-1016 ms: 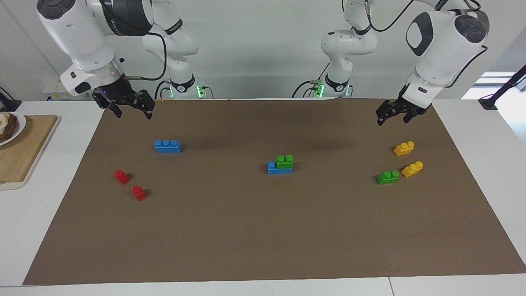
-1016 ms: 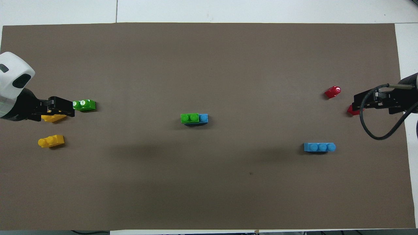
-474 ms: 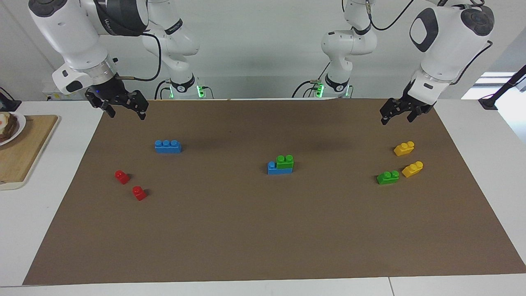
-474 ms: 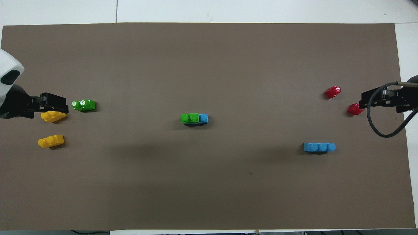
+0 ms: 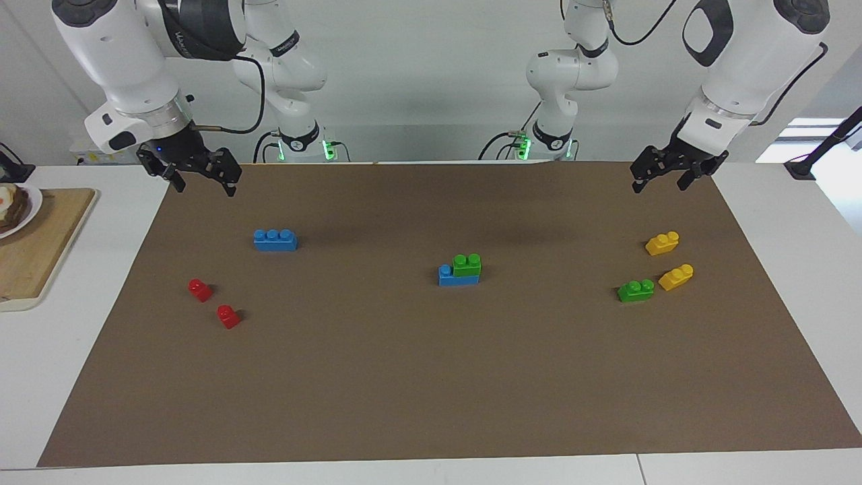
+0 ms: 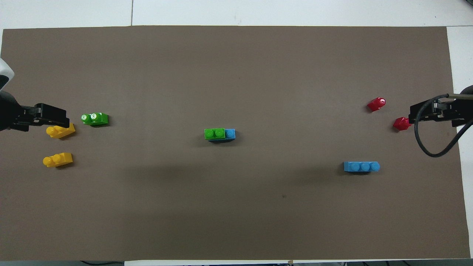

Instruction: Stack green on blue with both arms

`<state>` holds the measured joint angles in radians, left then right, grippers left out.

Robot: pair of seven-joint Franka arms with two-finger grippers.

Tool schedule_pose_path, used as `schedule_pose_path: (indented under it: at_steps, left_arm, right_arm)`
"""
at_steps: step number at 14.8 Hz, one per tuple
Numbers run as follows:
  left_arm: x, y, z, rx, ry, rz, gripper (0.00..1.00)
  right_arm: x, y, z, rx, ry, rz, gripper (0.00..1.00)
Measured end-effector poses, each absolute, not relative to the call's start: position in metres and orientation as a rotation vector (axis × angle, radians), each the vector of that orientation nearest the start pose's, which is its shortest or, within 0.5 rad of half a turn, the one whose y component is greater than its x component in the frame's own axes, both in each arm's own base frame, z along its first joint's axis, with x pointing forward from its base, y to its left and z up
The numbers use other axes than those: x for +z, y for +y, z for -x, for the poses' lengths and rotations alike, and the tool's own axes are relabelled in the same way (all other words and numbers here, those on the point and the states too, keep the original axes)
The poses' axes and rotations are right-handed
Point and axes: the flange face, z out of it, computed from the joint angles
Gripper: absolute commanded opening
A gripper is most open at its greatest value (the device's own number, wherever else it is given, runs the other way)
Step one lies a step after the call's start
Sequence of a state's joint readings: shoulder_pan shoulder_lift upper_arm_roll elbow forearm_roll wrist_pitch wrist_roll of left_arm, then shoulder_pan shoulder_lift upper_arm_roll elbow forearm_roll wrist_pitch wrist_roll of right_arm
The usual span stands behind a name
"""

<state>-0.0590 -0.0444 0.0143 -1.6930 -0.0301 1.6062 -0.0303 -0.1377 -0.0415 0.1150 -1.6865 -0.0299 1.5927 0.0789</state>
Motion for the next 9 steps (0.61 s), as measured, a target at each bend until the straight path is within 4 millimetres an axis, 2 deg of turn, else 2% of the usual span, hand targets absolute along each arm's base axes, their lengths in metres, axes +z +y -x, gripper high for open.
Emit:
schedule_pose_path:
  at_steps: [5,9]
  left_arm:
    - [0.595,-0.038,-0.540,0.065,0.062,3.168,1.00]
    - [0.595,-0.039,-0.540,0.065,0.064,3.168,1.00]
  right_arm:
    - [0.595,-0.014,-0.541,0.079,0.132,3.174,1.00]
    - [0.596,-0.014,-0.541,0.077,0.130,3.174,1.00]
